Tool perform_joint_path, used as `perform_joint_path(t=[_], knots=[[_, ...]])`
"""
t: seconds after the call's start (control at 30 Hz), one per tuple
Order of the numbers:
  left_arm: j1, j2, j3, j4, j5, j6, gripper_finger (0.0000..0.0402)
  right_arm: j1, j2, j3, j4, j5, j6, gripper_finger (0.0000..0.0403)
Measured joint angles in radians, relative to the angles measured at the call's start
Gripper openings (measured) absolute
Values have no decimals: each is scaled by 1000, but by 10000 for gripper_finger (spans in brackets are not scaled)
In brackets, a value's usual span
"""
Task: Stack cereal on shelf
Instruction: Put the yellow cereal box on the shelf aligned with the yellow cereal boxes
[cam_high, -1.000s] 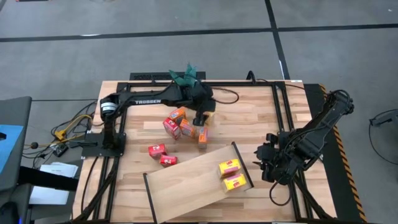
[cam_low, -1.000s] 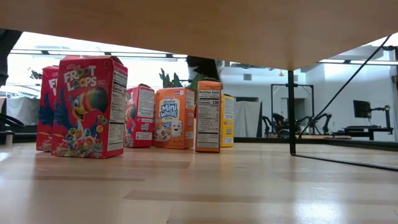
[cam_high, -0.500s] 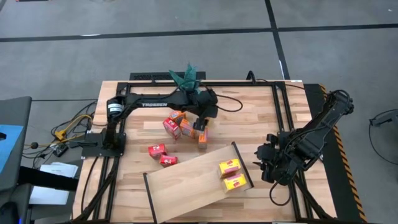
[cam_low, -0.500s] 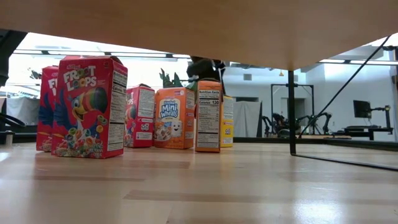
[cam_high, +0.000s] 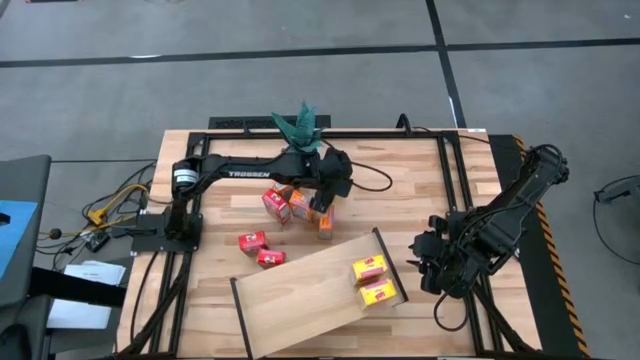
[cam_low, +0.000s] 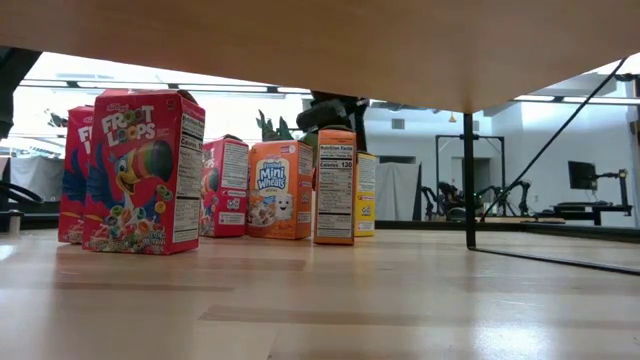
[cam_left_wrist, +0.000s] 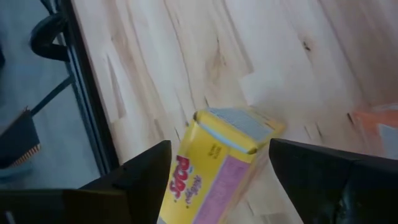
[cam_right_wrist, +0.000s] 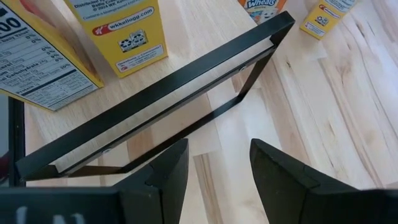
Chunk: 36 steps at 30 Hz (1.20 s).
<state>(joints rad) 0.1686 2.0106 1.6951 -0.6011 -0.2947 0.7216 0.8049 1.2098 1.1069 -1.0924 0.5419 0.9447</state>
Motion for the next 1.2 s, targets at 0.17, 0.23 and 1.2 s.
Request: perform_joint_path(t=[0.17,0.23,1.2], knots=[[21,0,0,9,47,5,248,4,0,0,0,-1,0,201],[28,1,0,-9,84,0,244,12,0,0,0,-1,0,199],[16,5,1,-62,78,-27,133,27,0,0,-7,-2,16,173]])
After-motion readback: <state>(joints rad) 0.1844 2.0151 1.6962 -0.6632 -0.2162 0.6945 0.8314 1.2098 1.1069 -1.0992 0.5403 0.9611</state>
